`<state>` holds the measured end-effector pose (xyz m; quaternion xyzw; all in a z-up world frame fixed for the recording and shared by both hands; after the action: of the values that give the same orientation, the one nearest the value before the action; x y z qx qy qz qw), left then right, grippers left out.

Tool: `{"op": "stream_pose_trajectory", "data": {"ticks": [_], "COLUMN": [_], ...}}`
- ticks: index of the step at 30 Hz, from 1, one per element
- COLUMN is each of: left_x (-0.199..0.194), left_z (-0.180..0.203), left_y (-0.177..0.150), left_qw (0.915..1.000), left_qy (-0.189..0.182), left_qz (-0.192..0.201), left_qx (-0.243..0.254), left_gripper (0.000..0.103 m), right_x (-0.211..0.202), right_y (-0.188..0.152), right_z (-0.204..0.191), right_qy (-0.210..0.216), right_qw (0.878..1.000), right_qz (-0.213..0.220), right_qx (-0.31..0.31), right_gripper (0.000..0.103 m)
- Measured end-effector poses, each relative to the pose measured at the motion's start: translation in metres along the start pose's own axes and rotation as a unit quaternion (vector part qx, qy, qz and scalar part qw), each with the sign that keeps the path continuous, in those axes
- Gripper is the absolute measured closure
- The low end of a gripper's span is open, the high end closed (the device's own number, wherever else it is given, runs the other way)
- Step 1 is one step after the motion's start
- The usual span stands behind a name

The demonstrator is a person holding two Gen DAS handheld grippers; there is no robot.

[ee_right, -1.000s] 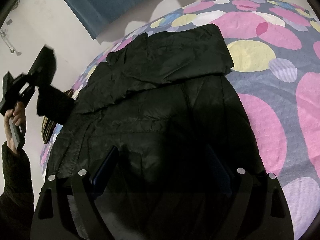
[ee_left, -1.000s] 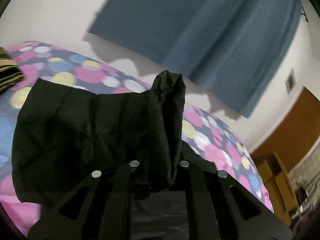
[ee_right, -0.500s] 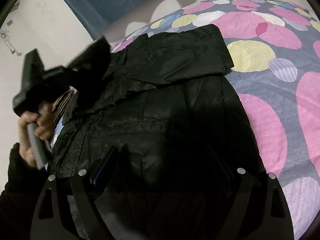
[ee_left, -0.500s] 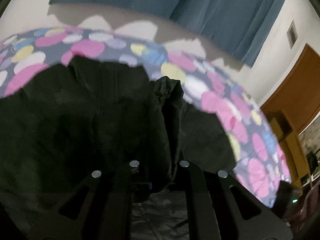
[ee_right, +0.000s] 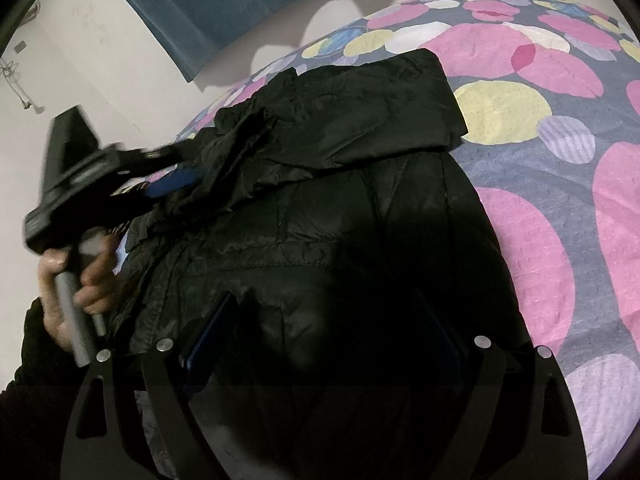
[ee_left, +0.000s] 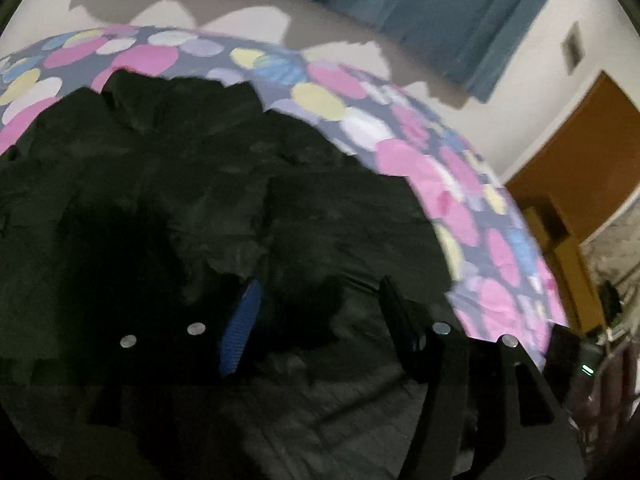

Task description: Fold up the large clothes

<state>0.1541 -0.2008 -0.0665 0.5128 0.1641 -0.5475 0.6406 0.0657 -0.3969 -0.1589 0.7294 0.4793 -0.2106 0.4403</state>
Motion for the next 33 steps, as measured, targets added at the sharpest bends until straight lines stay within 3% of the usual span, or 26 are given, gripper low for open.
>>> {"op": "stream_pose_trajectory", "data": {"ticks": [4,8,13,15,18,20,22,26,29,30,31,33], "left_x": [-0.051,-0.101,-0.154,-0.160,-0.149,-0.139,-0.125,-0.112,-0.122,-0.127,-0.132,-0.143], "left_z": [-0.025,-0.097,-0.211,-0.244,-0.266,-0.272,-0.278,-0.286,-0.284,-0.283,-0.282,-0.279], "left_y": [-0.008,-0.014,-0.032,-0.039,-0.042,-0.046,-0.048,-0.053,-0.051,-0.049,-0.048,-0.043], "left_qw": [0.9992,0.9942,0.9731,0.9690,0.9713,0.9739,0.9746,0.9746,0.9756,0.9755,0.9763,0.9781], "left_qy": [0.006,0.054,0.144,0.145,0.132,0.133,0.142,0.150,0.149,0.146,0.137,0.113], "left_qz": [0.041,0.078,0.116,0.114,0.091,0.075,0.053,0.043,0.051,0.056,0.060,0.074], "left_qx": [0.004,-0.050,-0.137,-0.164,-0.176,-0.168,-0.165,-0.161,-0.153,-0.155,-0.156,-0.158], "left_gripper": [0.036,0.036,0.036,0.036,0.036,0.046,0.069,0.073,0.070,0.064,0.051,0.039], "right_x": [0.000,0.001,0.001,0.001,0.001,0.001,0.002,0.002,0.002,0.001,0.001,0.001], "right_y": [-0.001,0.000,0.001,0.001,0.000,0.000,0.000,0.000,0.000,0.000,-0.001,-0.001], "right_z": [0.001,0.000,-0.001,-0.001,-0.002,-0.002,-0.002,-0.001,0.000,0.000,0.000,0.000], "right_qy": [0.000,-0.002,-0.006,-0.007,-0.009,-0.010,-0.010,-0.008,-0.008,-0.008,-0.008,-0.007], "right_qw": [1.000,1.000,1.000,1.000,1.000,1.000,1.000,1.000,1.000,1.000,1.000,1.000], "right_qz": [0.000,0.000,0.000,0.000,0.000,0.000,0.000,0.000,0.001,0.001,0.001,0.001], "right_qx": [0.000,-0.001,-0.003,-0.004,-0.005,-0.006,-0.006,-0.006,-0.006,-0.007,-0.007,-0.006], "right_gripper": [0.016,0.016,0.016,0.016,0.016,0.016,0.016,0.016,0.016,0.016,0.016,0.016]}}
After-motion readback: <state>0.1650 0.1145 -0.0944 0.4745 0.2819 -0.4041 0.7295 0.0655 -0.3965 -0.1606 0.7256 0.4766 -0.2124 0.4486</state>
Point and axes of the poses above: each gripper's, at about its wrist camera, not at the fingertips, and x roughly the way its jaws point, z to its right, y to its top, the point moved 7 cm from there along x, roughly the way its jaws point, and after that the axes turned 8 degrees about -z, right-handed, at the moved point
